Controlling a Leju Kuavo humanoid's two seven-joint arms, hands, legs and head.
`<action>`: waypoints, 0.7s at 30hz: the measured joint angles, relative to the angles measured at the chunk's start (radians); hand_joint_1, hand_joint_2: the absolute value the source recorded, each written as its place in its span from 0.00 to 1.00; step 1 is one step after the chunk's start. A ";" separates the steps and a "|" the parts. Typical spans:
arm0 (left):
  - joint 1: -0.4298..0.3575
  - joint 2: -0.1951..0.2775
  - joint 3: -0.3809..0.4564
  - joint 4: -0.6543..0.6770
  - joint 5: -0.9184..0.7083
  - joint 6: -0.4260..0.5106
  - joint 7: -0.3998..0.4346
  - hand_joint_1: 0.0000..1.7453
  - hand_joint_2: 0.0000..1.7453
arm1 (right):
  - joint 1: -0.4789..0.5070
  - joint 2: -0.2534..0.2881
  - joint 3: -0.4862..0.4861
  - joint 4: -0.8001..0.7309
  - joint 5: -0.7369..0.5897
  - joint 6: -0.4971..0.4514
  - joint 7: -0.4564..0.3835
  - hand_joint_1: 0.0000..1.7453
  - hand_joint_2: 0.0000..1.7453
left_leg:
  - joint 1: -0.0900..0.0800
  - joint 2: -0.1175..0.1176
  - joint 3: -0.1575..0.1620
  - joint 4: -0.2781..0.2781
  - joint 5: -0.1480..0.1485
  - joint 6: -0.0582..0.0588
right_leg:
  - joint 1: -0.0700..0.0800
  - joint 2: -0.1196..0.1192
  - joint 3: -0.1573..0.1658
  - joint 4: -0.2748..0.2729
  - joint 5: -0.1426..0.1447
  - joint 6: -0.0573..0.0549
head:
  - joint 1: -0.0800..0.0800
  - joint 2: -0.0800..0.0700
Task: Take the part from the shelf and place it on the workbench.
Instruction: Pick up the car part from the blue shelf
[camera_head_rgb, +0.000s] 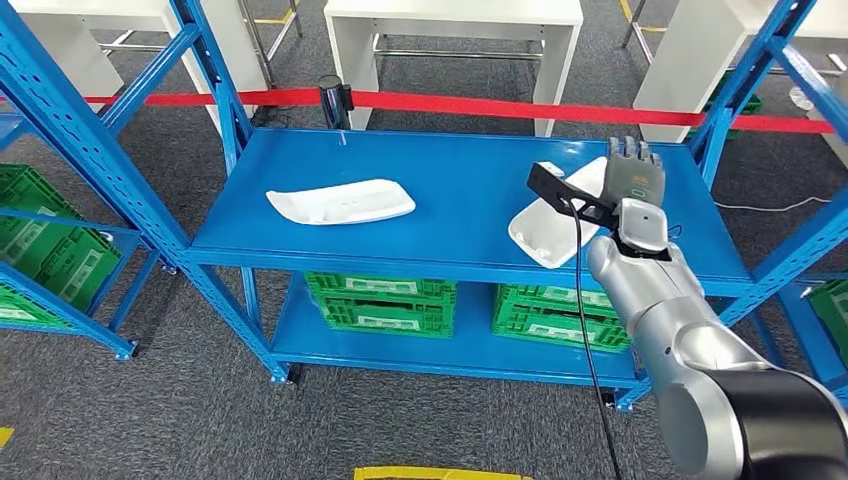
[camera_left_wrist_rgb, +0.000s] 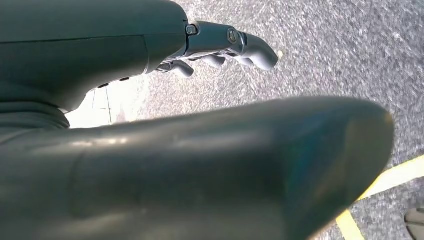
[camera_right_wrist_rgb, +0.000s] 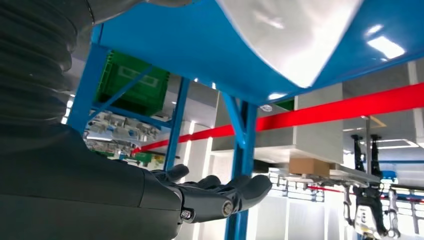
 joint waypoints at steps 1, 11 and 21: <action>0.000 0.000 0.000 0.000 0.000 0.000 0.001 0.00 0.00 | -0.001 0.000 0.000 0.000 0.000 0.002 0.000 0.00 1.00 | 0.001 0.000 -0.006 0.002 -0.001 -0.007 | -0.001 -0.001 -0.005 -0.003 0.005 -0.009 | 0.000 0.000; 0.001 -0.001 0.000 0.000 0.004 0.005 0.010 0.00 0.00 | 0.001 0.006 0.001 0.000 0.001 0.028 0.006 0.00 1.00 | 0.001 0.004 0.047 0.113 -0.119 -0.009 | 0.007 -0.006 -0.089 -0.006 0.079 -0.032 | -0.006 0.000; -0.004 -0.002 0.000 -0.001 0.007 0.007 0.010 0.00 0.00 | 0.001 0.009 0.001 -0.001 0.000 0.033 0.009 0.00 1.00 | -0.004 0.010 0.064 -0.029 -0.047 0.045 | 0.001 -0.008 -0.169 0.180 -0.047 0.021 | -0.004 0.000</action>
